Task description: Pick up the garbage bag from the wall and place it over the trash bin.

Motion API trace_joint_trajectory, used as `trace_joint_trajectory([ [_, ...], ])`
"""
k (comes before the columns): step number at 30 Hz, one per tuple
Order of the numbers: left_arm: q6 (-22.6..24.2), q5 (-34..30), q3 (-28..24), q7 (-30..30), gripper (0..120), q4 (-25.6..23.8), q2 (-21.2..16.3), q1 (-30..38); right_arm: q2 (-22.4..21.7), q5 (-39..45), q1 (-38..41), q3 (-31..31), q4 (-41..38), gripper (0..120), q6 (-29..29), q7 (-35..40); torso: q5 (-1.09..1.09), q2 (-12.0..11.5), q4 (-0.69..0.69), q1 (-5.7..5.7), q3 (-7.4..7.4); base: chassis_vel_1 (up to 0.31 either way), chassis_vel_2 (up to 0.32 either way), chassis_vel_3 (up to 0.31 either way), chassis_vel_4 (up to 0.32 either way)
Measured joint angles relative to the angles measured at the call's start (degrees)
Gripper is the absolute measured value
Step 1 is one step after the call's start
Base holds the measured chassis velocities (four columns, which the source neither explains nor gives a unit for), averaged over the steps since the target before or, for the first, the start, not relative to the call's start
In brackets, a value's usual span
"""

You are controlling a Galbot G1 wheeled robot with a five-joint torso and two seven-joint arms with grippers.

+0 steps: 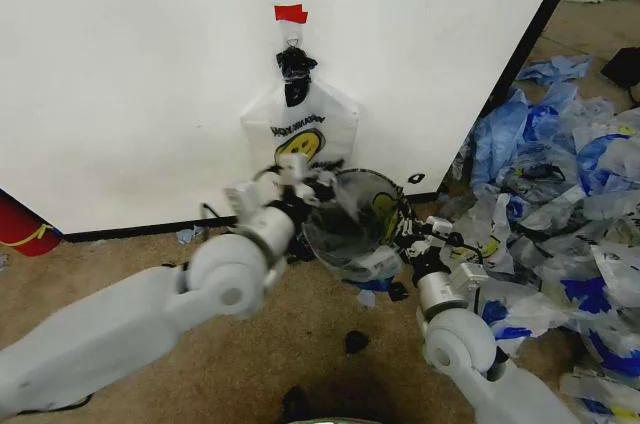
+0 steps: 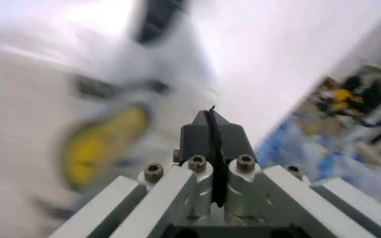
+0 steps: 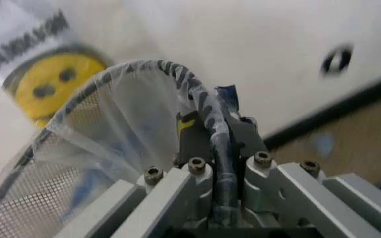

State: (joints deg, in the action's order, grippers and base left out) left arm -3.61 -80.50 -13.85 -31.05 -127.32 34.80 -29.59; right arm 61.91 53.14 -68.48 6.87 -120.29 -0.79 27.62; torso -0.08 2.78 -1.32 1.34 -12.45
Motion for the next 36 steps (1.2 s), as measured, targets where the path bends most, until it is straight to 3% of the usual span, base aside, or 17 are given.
trace_joint_trajectory([
  [3, -0.52, 2.48, 4.12, 0.85, 0, 0.45, -2.77, -3.49, -0.16, 5.22, 0.12, -0.61, -1.63, 0, 1.88, 1.09, 0.02, 0.01, -0.03, 0.00, 0.00, 0.000, 0.000, 0.000, 0.000],
  [6, -0.53, 3.60, 6.29, 0.78, 0, 0.89, -2.68, -5.09, 0.10, 6.76, 0.23, -1.00, -1.91, 0, 2.92, 1.75, 0.02, 0.01, -0.03, 0.00, 0.00, 0.000, 0.000, 0.000, 0.000],
  [18, -0.23, 6.61, 10.67, -2.61, 0, 3.14, 1.03, -10.53, 2.62, 4.63, 0.49, -5.60, 3.07, 0, 2.39, -0.64, 0.03, 0.01, -0.04, 0.00, 0.00, 0.000, 0.000, 0.000, 0.000],
  [22, 0.60, 5.88, 14.31, -5.32, 0, 2.97, 2.75, -16.44, 3.26, 2.97, 1.26, -7.37, 5.31, 0, 0.81, -2.20, 0.02, 0.01, -0.03, 0.00, 0.00, 0.000, 0.000, 0.000, 0.000],
  [27, 0.77, 6.03, 18.07, -5.70, 9, 2.60, 3.86, -21.77, 3.45, 1.81, 1.67, -8.38, 6.76, 0, -0.34, -2.95, 0.02, 0.01, -0.01, 0.00, 0.00, 0.000, 0.000, 0.000, 0.000],
  [29, 0.80, 6.22, 19.97, -5.85, 23, 2.19, 4.54, -23.33, 3.58, 1.42, 1.76, -8.59, 7.37, 0, -0.48, -3.02, 0.02, 0.01, -0.03, 0.00, 0.00, 0.000, 0.000, 0.000, 0.000],
  [36, 1.22, 6.20, 24.21, -5.89, 46, 0.12, 5.10, -26.82, 3.91, -1.68, 0.99, -9.16, 7.88, 1, -0.47, -4.08, 0.03, 0.01, -0.03, 0.00, 0.00, 0.000, 0.000, 0.000, 0.000],
])
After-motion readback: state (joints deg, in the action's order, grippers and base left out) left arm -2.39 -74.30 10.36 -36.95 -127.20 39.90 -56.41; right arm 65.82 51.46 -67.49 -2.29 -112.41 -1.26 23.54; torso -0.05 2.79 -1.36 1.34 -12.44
